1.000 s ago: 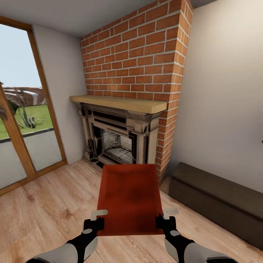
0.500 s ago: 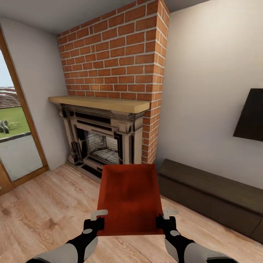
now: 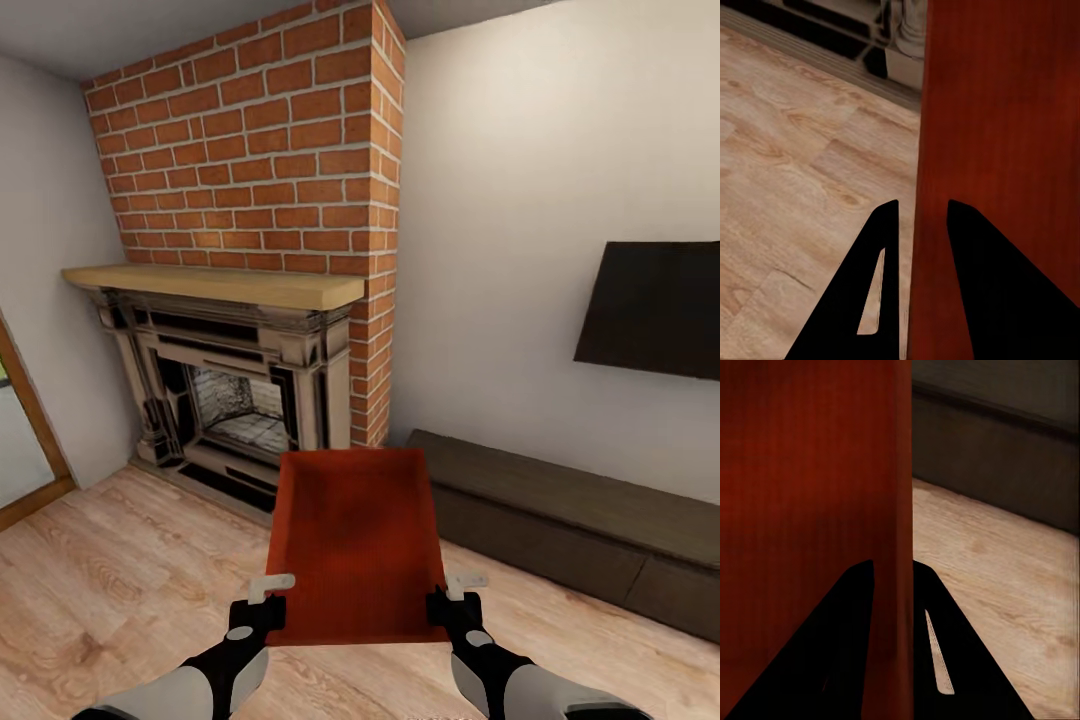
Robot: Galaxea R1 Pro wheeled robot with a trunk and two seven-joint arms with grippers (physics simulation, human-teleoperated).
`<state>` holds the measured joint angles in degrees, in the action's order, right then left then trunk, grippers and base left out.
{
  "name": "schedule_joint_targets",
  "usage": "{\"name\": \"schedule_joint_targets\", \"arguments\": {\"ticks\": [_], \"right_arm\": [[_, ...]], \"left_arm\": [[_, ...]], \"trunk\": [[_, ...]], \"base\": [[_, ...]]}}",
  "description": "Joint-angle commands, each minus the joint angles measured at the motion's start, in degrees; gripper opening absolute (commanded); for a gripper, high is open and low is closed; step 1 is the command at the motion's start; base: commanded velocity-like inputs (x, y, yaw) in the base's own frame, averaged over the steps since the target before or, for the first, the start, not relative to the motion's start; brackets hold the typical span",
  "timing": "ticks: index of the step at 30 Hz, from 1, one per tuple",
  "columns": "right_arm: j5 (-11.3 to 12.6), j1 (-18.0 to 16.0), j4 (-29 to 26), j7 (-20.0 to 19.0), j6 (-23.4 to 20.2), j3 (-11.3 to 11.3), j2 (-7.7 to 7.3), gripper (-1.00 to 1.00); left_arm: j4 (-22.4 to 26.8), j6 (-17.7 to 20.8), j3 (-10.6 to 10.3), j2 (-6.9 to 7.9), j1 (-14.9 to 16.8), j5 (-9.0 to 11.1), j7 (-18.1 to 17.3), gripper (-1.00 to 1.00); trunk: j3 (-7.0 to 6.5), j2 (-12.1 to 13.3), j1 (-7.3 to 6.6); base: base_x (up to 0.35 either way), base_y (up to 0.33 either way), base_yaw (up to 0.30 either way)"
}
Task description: Move the two storage containers from the living room to the garage. In the garage, place one container on the floor and stack the other container on top of it (either order is fine).
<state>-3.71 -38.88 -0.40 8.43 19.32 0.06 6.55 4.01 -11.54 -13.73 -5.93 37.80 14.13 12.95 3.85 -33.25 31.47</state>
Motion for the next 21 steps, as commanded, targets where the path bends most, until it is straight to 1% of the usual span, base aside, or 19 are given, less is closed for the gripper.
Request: {"name": "schedule_joint_targets", "arguments": {"ticks": [1,21], "right_arm": [[0.55,-0.05,0.22,0.18,0.19,0.29,0.48,-1.0],[0.55,-0.05,0.22,0.18,0.19,0.29,0.48,-1.0]], "left_arm": [[0.04,-0.42,-0.68,0.0,0.08,0.21,0.76,-1.0],[0.03,-0.41,-0.68,0.03,0.08,0.19,0.76,-1.0]], "trunk": [[0.1,-0.1,0.02],[0.1,-0.1,0.02]], "base": [[0.0,0.0,-0.279],[0.0,0.0,-0.279]]}}
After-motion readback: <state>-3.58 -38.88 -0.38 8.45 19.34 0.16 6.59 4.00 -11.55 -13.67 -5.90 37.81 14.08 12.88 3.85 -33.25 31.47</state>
